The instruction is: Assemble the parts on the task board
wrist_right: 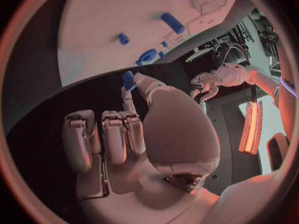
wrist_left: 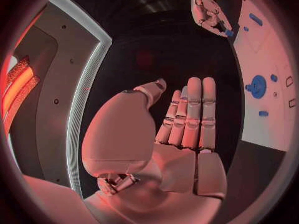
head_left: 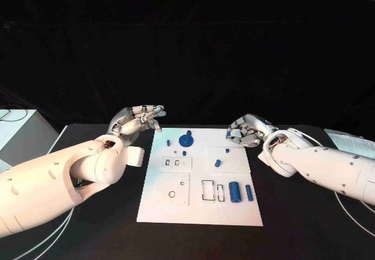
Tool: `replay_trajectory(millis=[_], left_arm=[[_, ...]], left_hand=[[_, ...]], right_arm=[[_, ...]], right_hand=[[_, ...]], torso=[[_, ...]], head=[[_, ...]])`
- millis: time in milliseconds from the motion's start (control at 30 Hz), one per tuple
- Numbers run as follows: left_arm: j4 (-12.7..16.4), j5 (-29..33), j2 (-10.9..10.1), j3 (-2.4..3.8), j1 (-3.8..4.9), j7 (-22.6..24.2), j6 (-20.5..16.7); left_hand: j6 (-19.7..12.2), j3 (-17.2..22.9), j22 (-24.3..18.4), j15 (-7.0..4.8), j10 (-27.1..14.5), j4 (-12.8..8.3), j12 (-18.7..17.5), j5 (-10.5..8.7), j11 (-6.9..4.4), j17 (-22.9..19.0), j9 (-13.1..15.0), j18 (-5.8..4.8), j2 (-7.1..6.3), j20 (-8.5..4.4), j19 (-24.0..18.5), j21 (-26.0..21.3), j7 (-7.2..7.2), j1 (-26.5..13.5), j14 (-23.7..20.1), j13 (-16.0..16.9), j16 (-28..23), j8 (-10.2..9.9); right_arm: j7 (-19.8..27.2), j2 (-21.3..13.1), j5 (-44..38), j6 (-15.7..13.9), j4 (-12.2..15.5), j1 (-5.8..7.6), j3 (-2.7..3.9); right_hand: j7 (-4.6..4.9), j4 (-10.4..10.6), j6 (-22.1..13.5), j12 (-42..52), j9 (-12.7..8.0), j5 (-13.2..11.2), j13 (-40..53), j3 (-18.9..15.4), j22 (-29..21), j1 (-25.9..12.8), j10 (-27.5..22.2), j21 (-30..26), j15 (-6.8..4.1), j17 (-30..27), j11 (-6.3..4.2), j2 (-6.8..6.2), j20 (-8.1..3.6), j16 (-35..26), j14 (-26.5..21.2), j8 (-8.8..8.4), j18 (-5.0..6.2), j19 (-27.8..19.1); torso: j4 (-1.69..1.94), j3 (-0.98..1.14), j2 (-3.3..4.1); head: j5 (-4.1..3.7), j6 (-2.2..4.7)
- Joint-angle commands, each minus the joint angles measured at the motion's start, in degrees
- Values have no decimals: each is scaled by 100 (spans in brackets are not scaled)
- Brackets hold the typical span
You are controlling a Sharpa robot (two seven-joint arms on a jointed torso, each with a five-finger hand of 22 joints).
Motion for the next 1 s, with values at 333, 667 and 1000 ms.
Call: replay_trajectory(millis=[333,667,1000], left_arm=[[-29,-19,42,3,-2,47,96],[-29,-18,48,3,-2,41,97],[-37,-18,58,3,-3,37,96]], left_hand=[[-41,16,6,-9,-31,-26,14,6,14,-6,6,80,1,-9,-41,27,-2,-46,-45,5,40,22],[-44,14,14,-7,-33,-24,16,6,15,-12,7,80,4,-6,-55,42,-2,-48,-50,7,50,24],[-44,14,14,-7,-33,-24,16,6,15,-12,7,80,4,-6,-55,42,-2,-48,-50,7,50,24]], right_arm=[[-1183,461,-311,-259,947,-9,-9],[-2179,959,-883,-389,1121,-141,-75],[-2612,1293,-1240,-401,1016,-293,-112]], right_hand=[[-4,-15,18,12,11,11,1508,14,1510,11,596,27,-39,1508,-49,28,-27,24,597,12,-40,600],[8,-38,-23,12,12,-5,1508,33,1510,21,596,27,-29,1507,-43,28,-21,23,597,4,-40,600],[6,-48,-21,12,15,-4,1508,38,1510,27,596,27,-27,1504,-43,26,-20,22,597,9,-40,600]], torso=[[-5,-36,-13],[-3,-32,-9],[5,-24,0]], head=[[55,-29],[73,-62],[83,-93]])
